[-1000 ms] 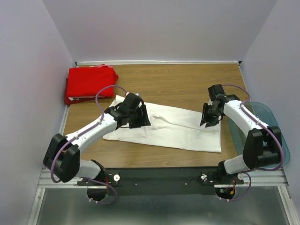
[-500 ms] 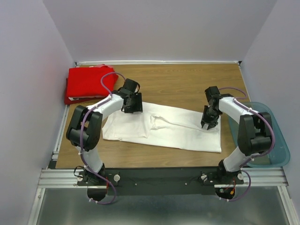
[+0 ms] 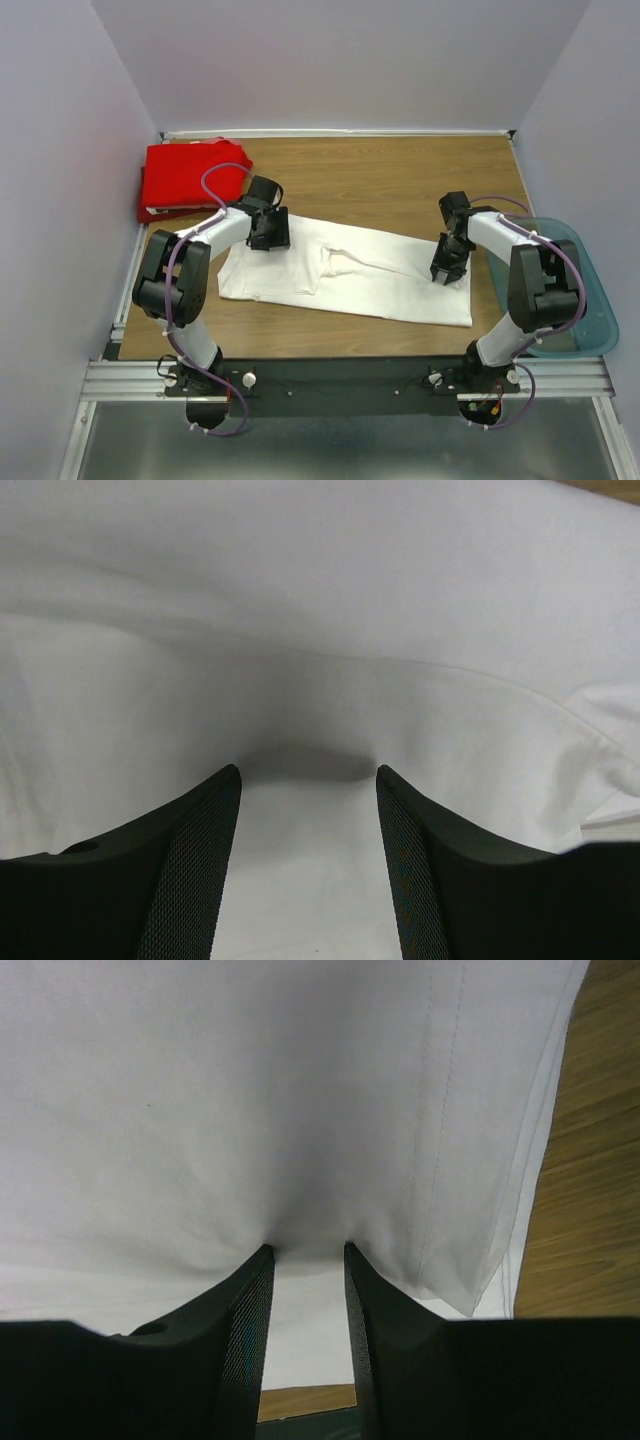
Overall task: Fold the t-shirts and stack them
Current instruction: Fold the tshirt
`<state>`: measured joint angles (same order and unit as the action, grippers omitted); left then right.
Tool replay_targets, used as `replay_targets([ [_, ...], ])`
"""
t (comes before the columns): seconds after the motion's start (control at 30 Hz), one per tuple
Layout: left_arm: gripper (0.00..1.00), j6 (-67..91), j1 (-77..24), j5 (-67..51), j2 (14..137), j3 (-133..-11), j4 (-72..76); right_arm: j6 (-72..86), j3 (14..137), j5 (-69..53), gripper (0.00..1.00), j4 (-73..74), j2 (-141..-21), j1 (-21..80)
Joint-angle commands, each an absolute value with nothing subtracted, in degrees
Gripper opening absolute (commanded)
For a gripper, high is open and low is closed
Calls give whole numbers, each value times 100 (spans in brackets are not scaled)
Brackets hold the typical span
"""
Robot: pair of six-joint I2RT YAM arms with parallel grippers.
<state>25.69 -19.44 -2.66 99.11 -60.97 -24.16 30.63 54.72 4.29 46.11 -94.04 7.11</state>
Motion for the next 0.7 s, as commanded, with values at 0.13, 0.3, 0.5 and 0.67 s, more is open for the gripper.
replay_targets([
  [0.13, 66, 2628, -1162, -509, 9430, -7230, -2628, 3111, 5729, 633, 42, 4702, -9273, 677],
  [0.3, 66, 2505, -554, -369, 9764, -7918, -2672, 3129, 6020, 527, 42, 4772, -9246, 677],
  [0.5, 65, 2443, -439, -351, 10362, -8191, -2619, 3138, 6258, 650, 42, 4772, -9430, 659],
  [0.67, 65, 2391, -439, -369, 10731, -8218, -2558, 3129, 6381, 606, 42, 4773, -9580, 650],
])
